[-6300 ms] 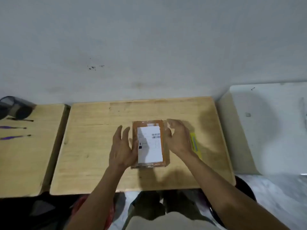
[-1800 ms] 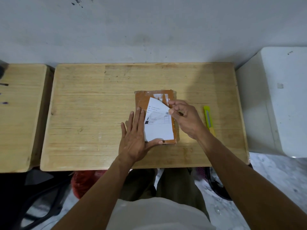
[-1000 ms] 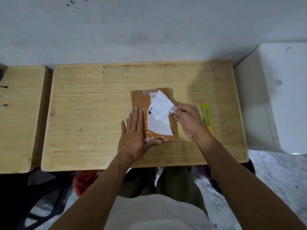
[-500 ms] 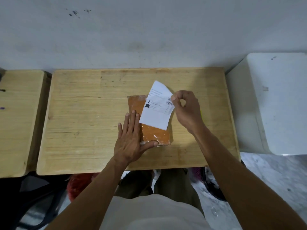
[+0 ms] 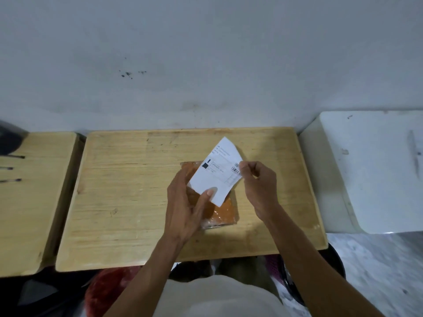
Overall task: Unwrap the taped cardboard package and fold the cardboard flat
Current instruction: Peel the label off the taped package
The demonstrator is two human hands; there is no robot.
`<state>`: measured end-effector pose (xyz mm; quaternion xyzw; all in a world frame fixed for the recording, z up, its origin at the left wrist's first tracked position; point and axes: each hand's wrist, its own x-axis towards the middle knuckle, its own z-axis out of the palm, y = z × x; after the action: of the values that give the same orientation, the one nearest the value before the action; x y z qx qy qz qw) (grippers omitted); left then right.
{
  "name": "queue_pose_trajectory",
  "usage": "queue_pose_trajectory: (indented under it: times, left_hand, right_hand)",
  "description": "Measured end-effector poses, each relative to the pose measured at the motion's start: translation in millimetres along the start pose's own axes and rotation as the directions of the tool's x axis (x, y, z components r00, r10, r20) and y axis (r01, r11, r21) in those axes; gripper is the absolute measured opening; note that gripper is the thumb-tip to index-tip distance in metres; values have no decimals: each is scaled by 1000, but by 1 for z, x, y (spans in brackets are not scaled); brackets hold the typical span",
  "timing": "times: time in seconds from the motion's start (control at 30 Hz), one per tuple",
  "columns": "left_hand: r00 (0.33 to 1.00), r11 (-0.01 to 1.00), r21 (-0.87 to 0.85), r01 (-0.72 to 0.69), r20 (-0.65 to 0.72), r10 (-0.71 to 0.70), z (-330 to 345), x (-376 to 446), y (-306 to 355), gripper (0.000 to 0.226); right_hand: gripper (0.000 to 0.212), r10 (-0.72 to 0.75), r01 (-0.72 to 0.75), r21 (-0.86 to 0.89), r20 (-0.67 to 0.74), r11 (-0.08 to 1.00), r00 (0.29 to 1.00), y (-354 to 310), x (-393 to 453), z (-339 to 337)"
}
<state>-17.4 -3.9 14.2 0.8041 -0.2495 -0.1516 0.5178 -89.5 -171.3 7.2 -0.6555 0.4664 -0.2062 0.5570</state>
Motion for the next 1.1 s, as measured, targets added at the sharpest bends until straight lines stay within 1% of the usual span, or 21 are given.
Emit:
queue_pose_trajectory:
  times: [0.03, 0.13, 0.2, 0.3, 0.37, 0.4, 0.43, 0.5, 0.57, 0.6, 0.63, 0.73, 0.77, 0.8, 0.9, 1.0, 1.1]
  left_hand:
    - [1000, 1000, -14, 12, -20, -12, -3, 2, 8, 47]
    - [989, 987, -78, 141, -40, -144, -5, 3, 10, 56]
    - [977, 966, -161, 200, -41, -209, -8, 8, 11, 53]
    - [962, 936, -249, 249, -46, -268, -15, 12, 20, 48]
    - [953, 907, -317, 279, -24, -302, -22, 14, 26, 48]
    - [952, 901, -322, 291, 0, -307, -26, 15, 27, 48]
    - [953, 902, -313, 296, 34, -300, -31, 16, 29, 49]
    - [963, 933, -242, 266, 107, -246, -38, 19, 33, 51]
    - [972, 971, -128, 203, 147, -183, -42, 21, 33, 49]
    - [973, 975, -111, 190, 152, -172, -44, 22, 34, 46]
    - [973, 971, -133, 198, 149, -177, -46, 22, 37, 43]
    - [957, 898, -338, 281, 172, -235, -53, 23, 46, 41]
    - [954, 878, -380, 293, 185, -238, -56, 22, 48, 39]
    - [954, 874, -392, 288, 197, -226, -58, 22, 49, 38]
    - [956, 903, -352, 246, 243, -166, -64, 24, 48, 36]
    - [954, 916, -328, 230, 261, -146, -70, 26, 47, 38]
    - [951, 887, -390, 249, 272, -147, -75, 27, 46, 34]
  right_hand:
    - [18, 1, -2, 31, 6, 1000, 1000, -3, -4, 1]
    - [19, 53, -60, 129, 58, 990, 997, -14, -16, 0]
    - [20, 86, -103, 182, 99, 978, 991, -20, -22, -1]
    - [21, 105, -133, 234, 129, 963, 986, -27, -28, -5]
    - [16, 101, -130, 235, 131, 963, 986, -29, -30, -7]
    - [10, 98, -124, 231, 122, 965, 988, -30, -30, -9]
    - [3, 88, -111, 219, 110, 969, 990, -32, -31, -11]
    - [7, 23, -35, 137, 83, 990, 996, -34, -32, -13]
    - [10, -78, 73, 45, 110, 996, 991, -37, -32, -14]
    - [12, -116, 114, 19, 134, 993, 984, -39, -33, -13]
    - [14, -133, 132, 19, 150, 991, 980, -41, -34, -12]
    - [14, -112, 95, 118, 153, 989, 982, -46, -34, -12]
    - [14, -95, 71, 149, 158, 986, 983, -47, -34, -13]
    - [14, -79, 50, 169, 175, 984, 981, -48, -35, -14]
    - [14, -45, 1, 171, 255, 985, 966, -47, -36, -18]
    - [12, -71, 24, 148, 318, 989, 946, -48, -36, -22]
    - [12, -78, 10, 201, 332, 979, 940, -53, -35, -24]
